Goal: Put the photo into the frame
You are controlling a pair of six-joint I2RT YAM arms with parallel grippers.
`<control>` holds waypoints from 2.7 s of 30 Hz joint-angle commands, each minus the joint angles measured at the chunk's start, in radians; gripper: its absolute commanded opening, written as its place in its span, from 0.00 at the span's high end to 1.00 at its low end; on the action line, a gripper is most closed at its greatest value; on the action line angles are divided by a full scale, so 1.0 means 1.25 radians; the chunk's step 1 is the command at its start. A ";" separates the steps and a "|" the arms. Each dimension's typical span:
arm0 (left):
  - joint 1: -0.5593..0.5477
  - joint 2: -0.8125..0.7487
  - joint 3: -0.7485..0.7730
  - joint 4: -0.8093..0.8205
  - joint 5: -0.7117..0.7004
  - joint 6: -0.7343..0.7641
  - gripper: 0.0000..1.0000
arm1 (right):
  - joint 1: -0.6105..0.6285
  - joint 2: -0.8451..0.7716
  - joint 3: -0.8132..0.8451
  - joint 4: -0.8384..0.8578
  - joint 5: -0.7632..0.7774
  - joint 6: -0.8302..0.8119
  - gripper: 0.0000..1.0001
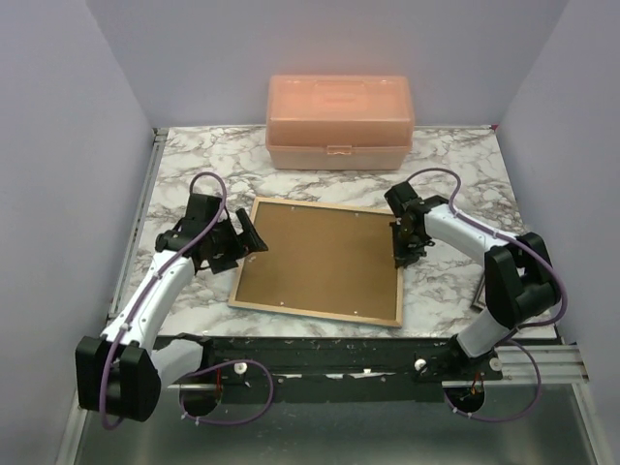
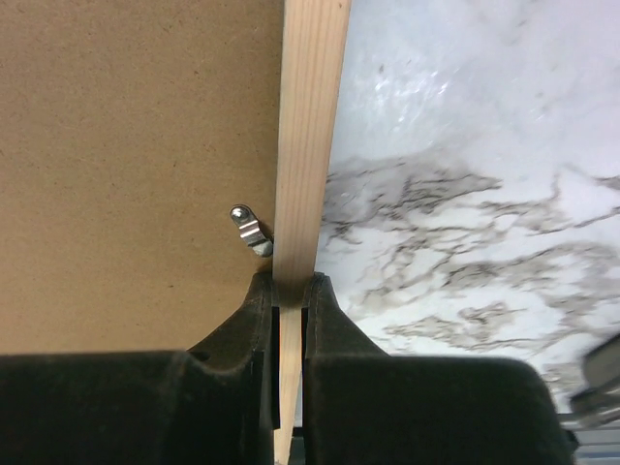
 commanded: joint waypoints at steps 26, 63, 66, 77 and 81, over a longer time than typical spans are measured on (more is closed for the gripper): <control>0.005 0.339 -0.005 0.006 -0.003 0.062 0.12 | -0.190 0.002 -0.050 0.159 -0.317 -0.006 0.09; -0.103 0.121 -0.015 -0.150 -0.082 0.039 0.10 | -0.160 -0.045 -0.042 0.048 -0.237 -0.024 0.00; -0.094 0.128 -0.011 -0.152 -0.089 0.044 0.10 | -0.159 -0.029 -0.039 0.040 -0.194 -0.040 0.00; -0.063 0.202 0.007 -0.157 -0.171 0.069 0.10 | -0.139 0.024 -0.033 0.048 -0.122 -0.059 0.10; -0.063 0.251 0.007 -0.128 -0.165 0.073 0.10 | -0.123 0.038 -0.033 0.053 -0.110 -0.057 0.16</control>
